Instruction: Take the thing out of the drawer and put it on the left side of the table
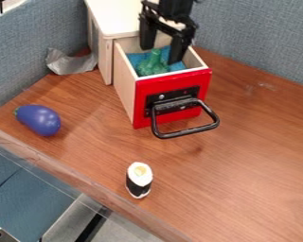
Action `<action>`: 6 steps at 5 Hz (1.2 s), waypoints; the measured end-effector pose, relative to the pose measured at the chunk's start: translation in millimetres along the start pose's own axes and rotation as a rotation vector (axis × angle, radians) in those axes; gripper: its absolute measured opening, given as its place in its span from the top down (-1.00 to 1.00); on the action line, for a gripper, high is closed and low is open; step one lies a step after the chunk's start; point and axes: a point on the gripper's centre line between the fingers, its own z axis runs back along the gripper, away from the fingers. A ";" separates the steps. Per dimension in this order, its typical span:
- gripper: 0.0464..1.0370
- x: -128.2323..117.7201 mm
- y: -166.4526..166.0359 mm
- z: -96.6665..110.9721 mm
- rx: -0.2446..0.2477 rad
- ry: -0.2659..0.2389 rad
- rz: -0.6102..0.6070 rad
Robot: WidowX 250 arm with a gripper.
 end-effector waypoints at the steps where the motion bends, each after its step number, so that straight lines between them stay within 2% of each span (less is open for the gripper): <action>1: -0.87 0.8 -11.1 -6.8 -0.002 0.006 -0.024; 2: -0.54 0.9 -19.3 -13.6 0.000 0.006 -0.031; 3: 0.04 -2.1 -19.6 -15.2 0.006 0.007 -0.026; 4: 0.43 -6.0 -19.9 -14.8 0.008 0.014 -0.027; 6: 0.44 -14.7 -26.1 15.4 0.006 -0.015 -0.058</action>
